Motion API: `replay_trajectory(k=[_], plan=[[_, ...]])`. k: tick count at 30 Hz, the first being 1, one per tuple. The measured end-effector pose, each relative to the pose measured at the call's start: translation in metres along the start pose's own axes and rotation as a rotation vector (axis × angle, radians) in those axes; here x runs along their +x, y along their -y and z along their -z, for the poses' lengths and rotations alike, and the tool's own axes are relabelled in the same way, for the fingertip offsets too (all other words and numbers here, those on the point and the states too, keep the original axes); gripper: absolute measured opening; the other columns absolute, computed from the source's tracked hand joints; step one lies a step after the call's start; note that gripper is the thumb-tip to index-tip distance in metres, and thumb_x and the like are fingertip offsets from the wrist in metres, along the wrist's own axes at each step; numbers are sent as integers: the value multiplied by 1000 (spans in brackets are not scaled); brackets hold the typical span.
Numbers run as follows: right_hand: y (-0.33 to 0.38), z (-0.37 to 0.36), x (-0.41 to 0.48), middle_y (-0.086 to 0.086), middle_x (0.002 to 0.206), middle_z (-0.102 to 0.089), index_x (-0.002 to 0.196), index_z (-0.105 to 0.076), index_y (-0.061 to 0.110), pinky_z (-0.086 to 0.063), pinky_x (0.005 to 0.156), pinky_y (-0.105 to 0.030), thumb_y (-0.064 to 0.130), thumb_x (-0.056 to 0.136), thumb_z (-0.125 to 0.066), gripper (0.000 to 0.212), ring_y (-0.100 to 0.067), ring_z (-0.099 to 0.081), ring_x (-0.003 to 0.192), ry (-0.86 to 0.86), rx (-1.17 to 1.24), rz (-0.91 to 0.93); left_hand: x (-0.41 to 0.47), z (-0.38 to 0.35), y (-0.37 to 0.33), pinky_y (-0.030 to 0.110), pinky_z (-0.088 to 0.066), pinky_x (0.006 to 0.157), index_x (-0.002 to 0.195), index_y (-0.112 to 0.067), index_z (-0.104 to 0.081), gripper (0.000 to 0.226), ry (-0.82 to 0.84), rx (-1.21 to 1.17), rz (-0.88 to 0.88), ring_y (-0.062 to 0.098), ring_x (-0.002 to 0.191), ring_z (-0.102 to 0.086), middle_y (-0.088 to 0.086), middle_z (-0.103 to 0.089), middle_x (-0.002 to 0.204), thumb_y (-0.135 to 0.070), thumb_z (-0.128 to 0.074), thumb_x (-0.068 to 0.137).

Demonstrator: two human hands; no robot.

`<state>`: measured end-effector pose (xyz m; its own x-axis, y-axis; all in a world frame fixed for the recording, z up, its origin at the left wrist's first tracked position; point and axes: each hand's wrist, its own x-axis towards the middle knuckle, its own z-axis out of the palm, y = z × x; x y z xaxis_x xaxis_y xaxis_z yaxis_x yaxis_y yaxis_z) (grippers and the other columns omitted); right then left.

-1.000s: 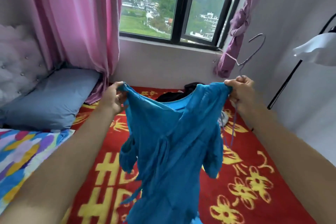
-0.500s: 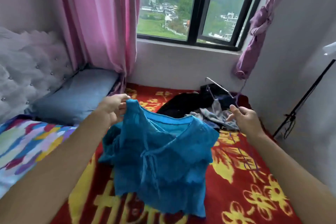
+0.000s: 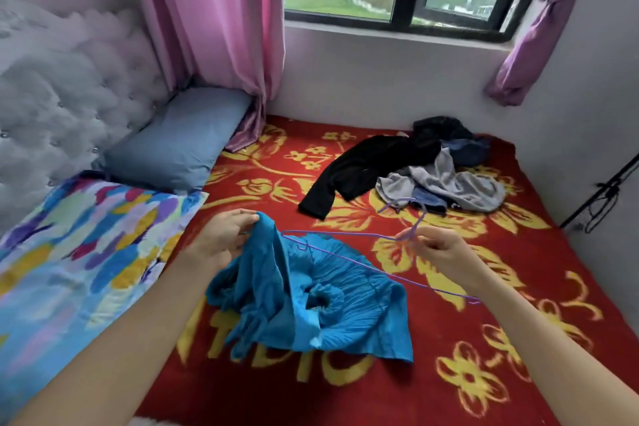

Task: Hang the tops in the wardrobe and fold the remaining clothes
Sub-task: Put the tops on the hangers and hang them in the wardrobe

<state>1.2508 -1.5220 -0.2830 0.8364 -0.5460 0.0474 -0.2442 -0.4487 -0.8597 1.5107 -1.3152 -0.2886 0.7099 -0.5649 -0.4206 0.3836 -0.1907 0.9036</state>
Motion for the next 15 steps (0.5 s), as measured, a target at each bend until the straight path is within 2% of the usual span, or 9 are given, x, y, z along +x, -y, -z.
replay_trajectory(k=[2, 3, 6, 9, 10, 11, 12, 13, 15], plan=[[3, -6, 1, -15, 61, -44, 81, -71, 37, -24, 44, -17, 5, 91, -55, 37, -15, -30, 49, -49, 12, 42, -4, -1, -2, 16, -46, 45, 79, -13, -55, 20, 19, -33, -23, 7, 45, -57, 5, -57, 74, -5, -47, 95], [6, -8, 2, -14, 60, -44, 80, -71, 38, -24, 44, -16, 3, 91, -54, 40, -13, -30, 47, -69, 22, 53, -7, -2, -3, 16, -47, 46, 79, -14, -55, 20, 29, -45, -28, 7, 47, -58, 5, -57, 74, -6, -47, 95], [15, -11, 1, -8, 55, -38, 83, -67, 26, -23, 40, -9, 0, 92, -53, 31, -4, -27, 37, -95, 67, 74, -14, -4, -9, 18, -48, 48, 78, -15, -54, 21, 33, -56, -39, 9, 53, -59, 2, -59, 74, -7, -46, 96], [14, -3, 4, -6, 60, -40, 75, -72, 39, -27, 43, -10, 5, 91, -56, 40, -3, -31, 44, -169, 106, 108, -18, -4, -15, 20, -45, 48, 78, -17, -52, 23, -32, -81, -78, 8, 50, -58, 2, -58, 73, -7, -45, 97], [16, 0, 5, -5, 64, -43, 73, -72, 43, -29, 47, -11, 15, 90, -61, 34, -2, -34, 50, -191, 125, 125, -20, -3, -17, 21, -44, 50, 78, -17, -52, 23, -45, -82, -87, 8, 50, -57, 2, -57, 74, -7, -45, 97], [17, 4, 5, -4, 67, -49, 74, -71, 47, -33, 52, -10, 35, 85, -66, 17, -1, -39, 55, -197, 140, 124, -21, -3, -19, 21, -44, 52, 78, -17, -52, 22, -49, -83, -92, 7, 50, -57, 1, -57, 74, -8, -45, 97], [18, 8, 4, 1, 69, -57, 76, -72, 49, -38, 57, -10, 58, 73, -68, 10, -1, -46, 61, -175, 171, 127, -23, -3, -20, 21, -44, 52, 79, -17, -52, 22, -47, -79, -97, 7, 51, -57, 1, -57, 74, -8, -45, 97], [12, 13, 6, 8, 71, -63, 77, -72, 49, -41, 62, -10, 74, 60, -66, 31, 0, -52, 66, -165, 179, 139, -24, -4, -20, 20, -45, 53, 80, -17, -52, 21, -38, -72, -104, 9, 55, -58, 1, -57, 75, -8, -45, 97], [10, 15, 6, 13, 70, -65, 76, -71, 52, -43, 64, -11, 84, 51, -61, 42, 1, -55, 67, -168, 166, 150, -31, -8, -21, 20, -47, 53, 81, -15, -54, 19, 22, -69, -99, 11, 60, -59, 2, -59, 77, -7, -46, 97]])
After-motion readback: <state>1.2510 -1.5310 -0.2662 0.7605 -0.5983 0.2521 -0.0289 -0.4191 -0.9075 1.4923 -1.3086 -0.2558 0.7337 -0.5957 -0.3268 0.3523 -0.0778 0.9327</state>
